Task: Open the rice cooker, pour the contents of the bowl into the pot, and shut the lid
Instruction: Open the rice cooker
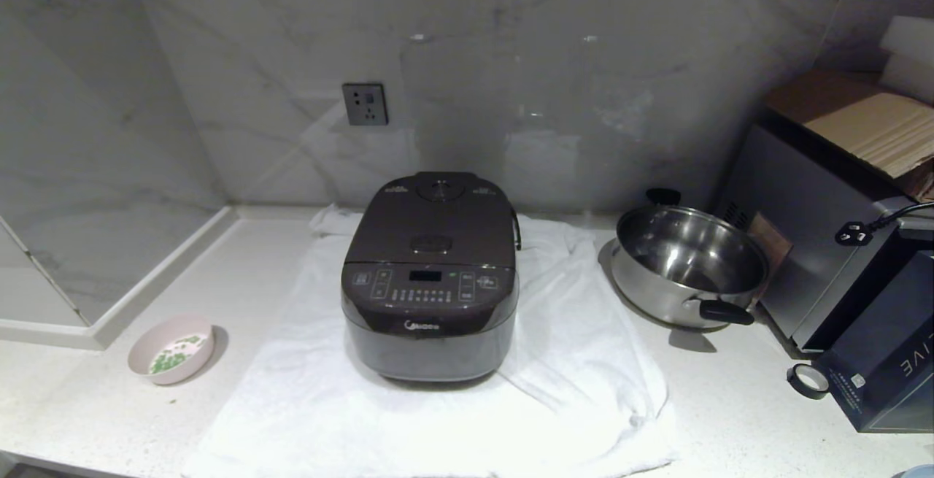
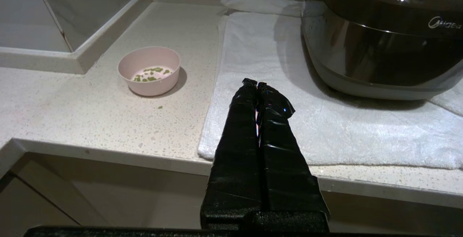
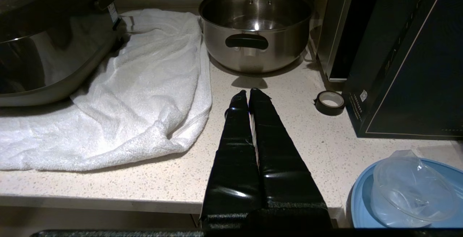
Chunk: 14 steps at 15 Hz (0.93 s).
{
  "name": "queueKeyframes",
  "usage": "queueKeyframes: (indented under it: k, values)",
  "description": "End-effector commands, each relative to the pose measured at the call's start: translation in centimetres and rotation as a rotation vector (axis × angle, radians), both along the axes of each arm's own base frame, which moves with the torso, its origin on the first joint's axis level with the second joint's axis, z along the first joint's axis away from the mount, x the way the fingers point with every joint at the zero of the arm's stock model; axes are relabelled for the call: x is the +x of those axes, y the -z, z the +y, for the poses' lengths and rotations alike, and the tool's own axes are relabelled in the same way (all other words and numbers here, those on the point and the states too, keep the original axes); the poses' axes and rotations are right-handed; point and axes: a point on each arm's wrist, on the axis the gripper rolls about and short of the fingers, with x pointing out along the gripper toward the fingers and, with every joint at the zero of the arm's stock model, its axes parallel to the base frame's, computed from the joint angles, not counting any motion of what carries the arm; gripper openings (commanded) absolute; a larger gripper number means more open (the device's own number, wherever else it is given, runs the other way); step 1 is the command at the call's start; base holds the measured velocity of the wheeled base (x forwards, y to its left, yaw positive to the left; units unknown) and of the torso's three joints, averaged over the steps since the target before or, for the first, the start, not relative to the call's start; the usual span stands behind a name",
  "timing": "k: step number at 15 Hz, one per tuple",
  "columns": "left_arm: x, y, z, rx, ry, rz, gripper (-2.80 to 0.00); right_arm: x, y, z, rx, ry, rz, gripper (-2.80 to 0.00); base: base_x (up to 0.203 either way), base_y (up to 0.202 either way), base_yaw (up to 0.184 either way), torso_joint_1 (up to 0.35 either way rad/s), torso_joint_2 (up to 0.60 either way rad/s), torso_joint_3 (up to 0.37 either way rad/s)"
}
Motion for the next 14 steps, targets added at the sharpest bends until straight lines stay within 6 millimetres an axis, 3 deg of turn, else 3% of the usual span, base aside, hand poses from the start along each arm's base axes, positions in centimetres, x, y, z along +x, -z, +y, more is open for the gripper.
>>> queueKeyframes:
  k: [1, 14]
  values:
    - [-0.01, 0.0, 0.0, 0.0, -0.001, -0.002, -2.8, 0.01, 0.04, 0.0, 0.001, 0.0, 0.001, -2.8, 0.0, 0.0, 0.0, 0.0, 0.0, 0.0]
    - [-0.01, -0.02, 0.0, 0.0, -0.001, -0.003, -2.8, 0.01, 0.04, 0.0, 0.002, 0.0, 0.001, -2.8, 0.0, 0.0, 0.0, 0.0, 0.0, 0.0]
